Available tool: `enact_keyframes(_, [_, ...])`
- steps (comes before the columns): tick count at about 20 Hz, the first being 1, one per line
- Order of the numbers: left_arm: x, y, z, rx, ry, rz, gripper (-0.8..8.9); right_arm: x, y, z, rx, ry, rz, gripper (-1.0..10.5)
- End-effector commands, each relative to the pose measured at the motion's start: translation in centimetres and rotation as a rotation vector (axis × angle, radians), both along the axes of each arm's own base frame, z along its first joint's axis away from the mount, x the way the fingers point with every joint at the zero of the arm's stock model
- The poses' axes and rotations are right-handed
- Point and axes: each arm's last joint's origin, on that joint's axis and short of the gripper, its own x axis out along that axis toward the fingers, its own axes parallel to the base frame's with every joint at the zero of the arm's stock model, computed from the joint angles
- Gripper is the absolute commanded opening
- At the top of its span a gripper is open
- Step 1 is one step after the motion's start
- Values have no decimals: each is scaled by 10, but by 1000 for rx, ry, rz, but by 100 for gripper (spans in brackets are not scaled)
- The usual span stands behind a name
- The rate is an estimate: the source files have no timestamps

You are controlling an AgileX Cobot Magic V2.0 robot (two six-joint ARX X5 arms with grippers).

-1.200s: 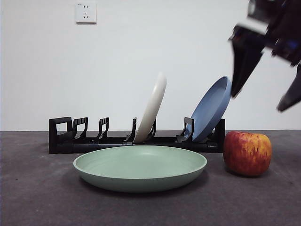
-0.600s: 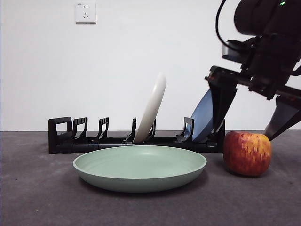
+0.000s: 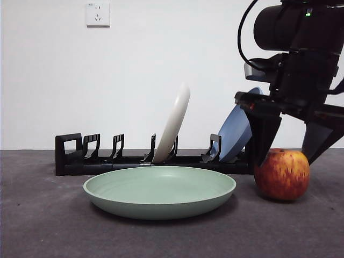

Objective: Take the green plate from the plate rack,put the plate on the table,take the apple from the table,put the apple in the plate

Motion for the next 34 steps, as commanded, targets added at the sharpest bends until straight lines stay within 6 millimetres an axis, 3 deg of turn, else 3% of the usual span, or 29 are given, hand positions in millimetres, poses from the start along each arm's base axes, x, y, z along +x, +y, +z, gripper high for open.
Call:
enact_keyframes(1, [0, 0, -1, -4, -2, 8, 314, 1, 8, 28, 82, -59, 22, -15])
enact_keyframes(4, [0, 0, -1, -4, -2, 8, 314, 1, 25, 66, 228, -107, 106, -15])
enact_keyframes(7, [0, 0, -1, -4, -1, 8, 314, -5, 54, 91, 339, -180, 205, -15])
enact_keyframes(11, [0, 0, -1, -4, -1, 8, 314, -21, 95, 98, 358, -306, 265, -15])
enact_keyframes(18, [0, 0, -1, -4, -1, 7, 314, -24, 129, 61, 232, -257, 287, -15])
enact_keyframes(29, [0, 0, -1, -8, 6, -3, 314, -9, 143, -3, 79, -92, 277, -15])
enact_keyframes(34, [-1, -1, -1, -12, 13, -23, 314, -8, 143, -13, 54, -67, 279, 8])
